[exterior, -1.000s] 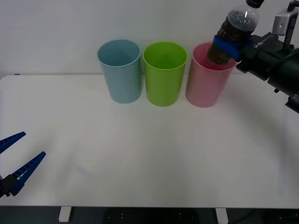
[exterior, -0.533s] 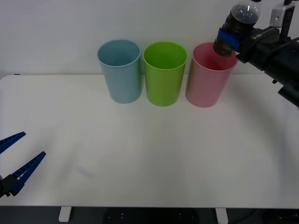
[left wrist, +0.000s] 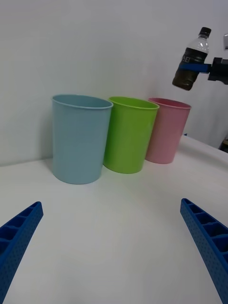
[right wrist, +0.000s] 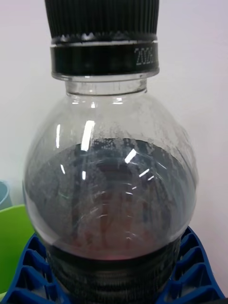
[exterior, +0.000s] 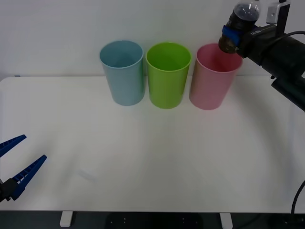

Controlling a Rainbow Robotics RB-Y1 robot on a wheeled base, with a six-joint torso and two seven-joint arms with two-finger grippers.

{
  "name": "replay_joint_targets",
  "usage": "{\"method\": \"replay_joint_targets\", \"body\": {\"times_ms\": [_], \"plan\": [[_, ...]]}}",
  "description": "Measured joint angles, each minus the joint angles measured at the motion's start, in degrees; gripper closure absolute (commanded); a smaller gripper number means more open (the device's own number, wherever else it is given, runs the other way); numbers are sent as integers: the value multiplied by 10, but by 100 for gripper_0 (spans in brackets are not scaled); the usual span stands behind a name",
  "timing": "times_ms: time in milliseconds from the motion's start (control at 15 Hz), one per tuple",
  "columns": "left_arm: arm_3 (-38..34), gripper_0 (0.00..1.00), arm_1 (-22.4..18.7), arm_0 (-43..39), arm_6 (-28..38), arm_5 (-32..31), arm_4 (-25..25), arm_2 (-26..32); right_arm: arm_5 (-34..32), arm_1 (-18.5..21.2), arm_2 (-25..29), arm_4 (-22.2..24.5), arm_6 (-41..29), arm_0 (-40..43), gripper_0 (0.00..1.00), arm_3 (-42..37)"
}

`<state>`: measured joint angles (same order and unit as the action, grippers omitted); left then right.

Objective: Grasp the object on the table and drop it into the matching bin: aluminum can to the light blue bin, PET bottle to the pink bin.

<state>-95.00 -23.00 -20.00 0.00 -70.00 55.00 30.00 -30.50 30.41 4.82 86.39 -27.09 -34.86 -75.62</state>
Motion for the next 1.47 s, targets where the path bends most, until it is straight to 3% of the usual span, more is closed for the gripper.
{"method": "replay_joint_targets", "body": {"times_ms": [400, 467, 533, 600, 667, 1467], "plan": [[0, 0, 0, 0, 0, 0, 0, 0, 0, -10, 0, 16, 2, -23, 100, 33], [0, 0, 0, 0, 0, 0, 0, 0, 0, -10, 0, 16, 3, -23, 78, 33], [0, 0, 0, 0, 0, 0, 0, 0, 0, -10, 0, 16, 5, -23, 30, 33], [0, 0, 0, 0, 0, 0, 0, 0, 1, -10, 1, 16, 8, -23, 6, 33], [0, 0, 0, 0, 0, 0, 0, 0, 0, -10, 1, 16, 10, -24, 0, 33], [0, 0, 0, 0, 0, 0, 0, 0, -19, -11, 2, -8, 37, -6, 0, 2]]}}
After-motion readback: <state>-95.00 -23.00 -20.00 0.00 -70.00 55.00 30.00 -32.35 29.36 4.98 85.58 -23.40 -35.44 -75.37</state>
